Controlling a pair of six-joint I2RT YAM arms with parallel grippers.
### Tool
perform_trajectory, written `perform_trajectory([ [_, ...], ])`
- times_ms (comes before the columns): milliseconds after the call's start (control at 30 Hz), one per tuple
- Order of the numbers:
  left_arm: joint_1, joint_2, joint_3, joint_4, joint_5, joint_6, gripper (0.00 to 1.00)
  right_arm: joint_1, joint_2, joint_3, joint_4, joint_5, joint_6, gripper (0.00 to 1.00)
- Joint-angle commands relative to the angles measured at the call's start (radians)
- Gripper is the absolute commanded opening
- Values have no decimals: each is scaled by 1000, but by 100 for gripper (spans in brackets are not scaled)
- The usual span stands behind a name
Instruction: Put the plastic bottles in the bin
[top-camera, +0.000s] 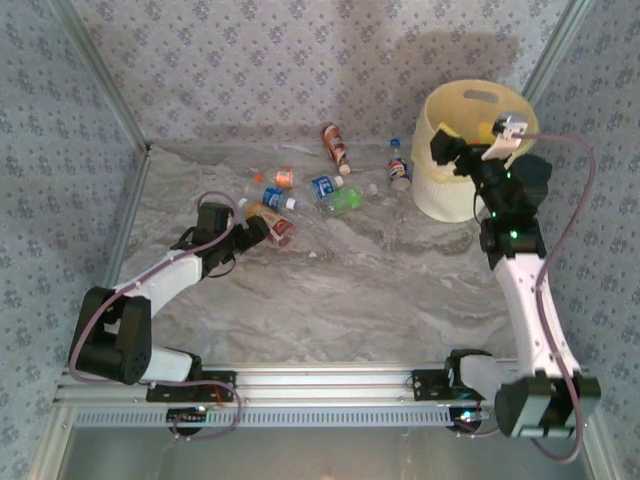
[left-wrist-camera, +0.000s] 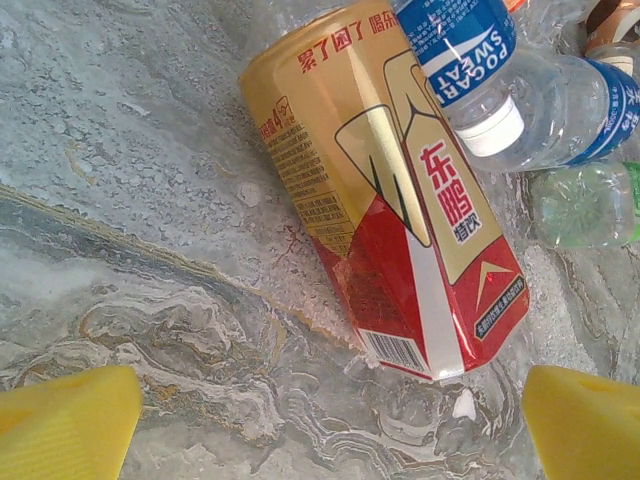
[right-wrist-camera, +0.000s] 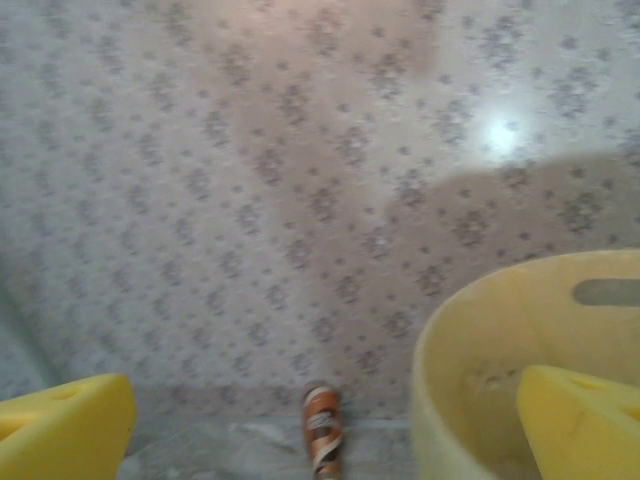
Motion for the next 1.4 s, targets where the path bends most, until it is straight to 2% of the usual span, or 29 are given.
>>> perform_trajectory([
  [0, -25, 20, 47, -23, -35, 23, 98, 42, -134, -75, -81, -44, -37, 100],
  [133, -60, 44, 84, -55, -93, 28, 98, 73, -233, -170, -85, -72, 4, 100],
  [267, -100, 94, 162, -143, -175, 15, 98, 111, -234, -170, -183, -60, -22, 100],
  [400, -111, 164, 220, -162, -149, 12, 98, 147, -218, -171, -172, -3, -42, 100],
  [567, -133, 236, 304, -196, -166, -4, 98, 165, -195, -167, -142, 2, -42, 100],
  [867, -149, 367, 447, -297, -259, -148, 98, 181, -210, -170, -193, 28, -57, 100],
  [1067, -149, 440, 532, -401, -373, -253, 98, 184, -229, -171, -212, 44, -65, 100],
  [1367, -125, 512, 579, -386, -348, -214, 98, 191, -230, -166, -249, 47, -63, 100],
])
